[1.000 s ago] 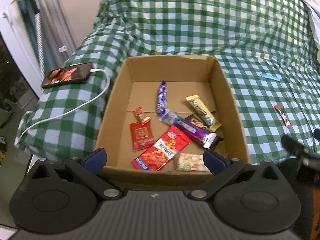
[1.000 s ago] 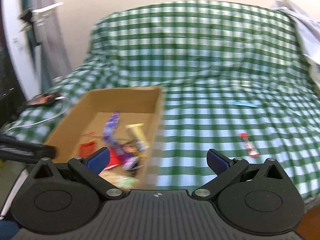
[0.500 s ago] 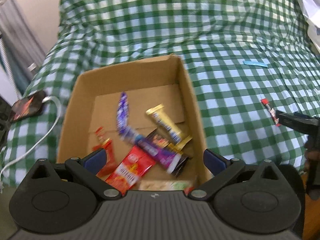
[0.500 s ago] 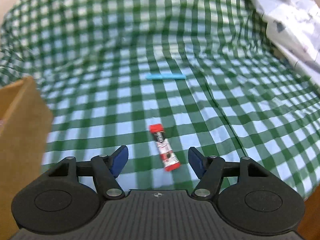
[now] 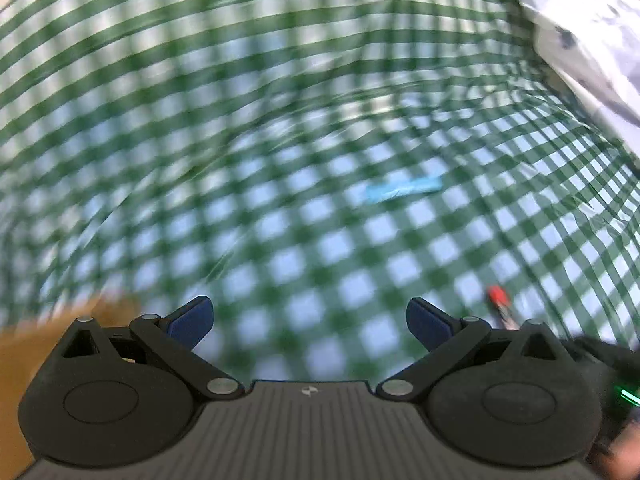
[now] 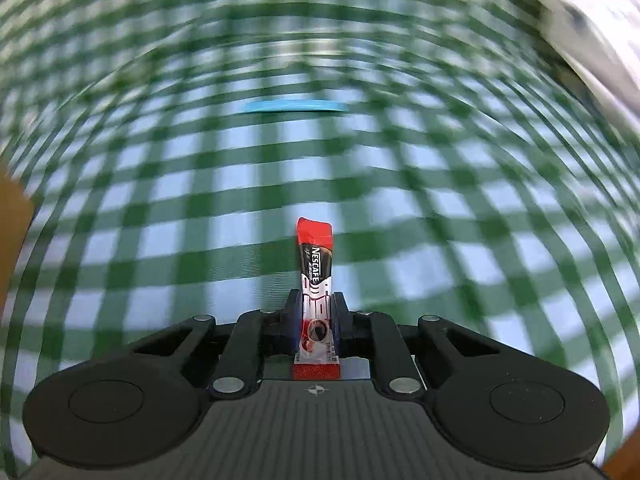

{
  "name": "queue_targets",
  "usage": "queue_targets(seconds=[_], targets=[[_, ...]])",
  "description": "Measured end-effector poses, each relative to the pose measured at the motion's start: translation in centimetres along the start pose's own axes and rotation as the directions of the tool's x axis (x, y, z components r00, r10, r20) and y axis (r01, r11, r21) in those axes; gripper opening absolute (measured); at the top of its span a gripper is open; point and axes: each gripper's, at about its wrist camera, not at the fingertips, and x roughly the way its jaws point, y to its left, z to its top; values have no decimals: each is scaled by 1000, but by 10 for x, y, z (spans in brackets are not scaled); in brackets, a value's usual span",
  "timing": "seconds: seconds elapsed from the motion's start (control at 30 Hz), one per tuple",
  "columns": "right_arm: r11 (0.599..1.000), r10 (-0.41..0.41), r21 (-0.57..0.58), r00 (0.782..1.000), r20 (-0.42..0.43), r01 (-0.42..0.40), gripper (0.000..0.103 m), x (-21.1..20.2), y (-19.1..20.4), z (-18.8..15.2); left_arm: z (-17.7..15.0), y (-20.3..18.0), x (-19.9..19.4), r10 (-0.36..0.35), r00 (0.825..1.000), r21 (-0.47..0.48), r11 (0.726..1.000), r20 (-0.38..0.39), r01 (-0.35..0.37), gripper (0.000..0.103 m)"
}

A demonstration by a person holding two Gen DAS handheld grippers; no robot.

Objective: Organize snacks
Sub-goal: 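Grasp the blue stick snack with the left gripper while the right grasps the red Nescafe stick, then carry the blue stick snack and Nescafe stick over the box with both grippers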

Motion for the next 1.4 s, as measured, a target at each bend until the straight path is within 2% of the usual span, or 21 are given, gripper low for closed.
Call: queue_targets(seconds=[0.13,0.27,0.4,0.47,0.5,0.53,0.57,0.6,0.63,0.7,0.8,0.9,0.97,1.03,1.17,1.4], targets=[[987,-31,159,999,24,26,15,-12,-47,-3,47,-36,80,19,1000,131,991,-18,-17,103],[967,-55,252,998,43,43,15,-19,-84,-7,77,-65,150,13,999,274,962,-50,1,103],[955,-57,296,997,54,39,15,-21,-100,-9,96,-83,204,-16,994,303,952,-108,48,103],[953,-44,302,997,62,23,15,-21,-102,-7,100,-89,218,-35,992,306,949,-125,72,99],[955,-37,296,997,66,15,15,-21,-101,-6,102,-89,222,-60,989,291,952,-137,98,94],[957,-31,290,997,71,9,16,-21,-102,-3,105,-87,221,-111,984,253,957,-142,145,69],[959,-26,285,997,76,3,16,-19,-102,1,108,-83,220,-182,969,208,954,-165,215,56],[960,-23,280,997,80,-1,16,-18,-101,2,108,-79,214,-194,970,176,960,-145,218,16],[960,-23,279,996,82,-1,16,-24,-99,3,109,-78,211,-192,970,162,963,-146,215,13],[962,-26,274,996,86,1,16,-24,-98,4,107,-67,202,-224,962,84,967,-156,239,12],[960,-34,281,995,89,8,16,-29,-96,5,100,-54,173,-261,956,16,964,-135,265,11],[957,-27,291,994,110,-7,16,-45,-93,6,90,-46,123,-271,958,-13,962,-92,271,11],[956,-17,292,991,135,-24,16,-62,-89,9,79,-50,83,-255,966,-5,967,-49,255,11],[956,0,291,987,161,-47,16,-82,-82,11,62,-50,40,-229,973,12,973,-9,229,11],[962,61,249,976,208,-113,16,-126,-61,9,19,-39,-38,-202,978,18,979,56,201,12],[964,176,155,956,235,-216,16,-205,-11,-12,-67,4,-148,-130,985,-44,990,110,136,12]])
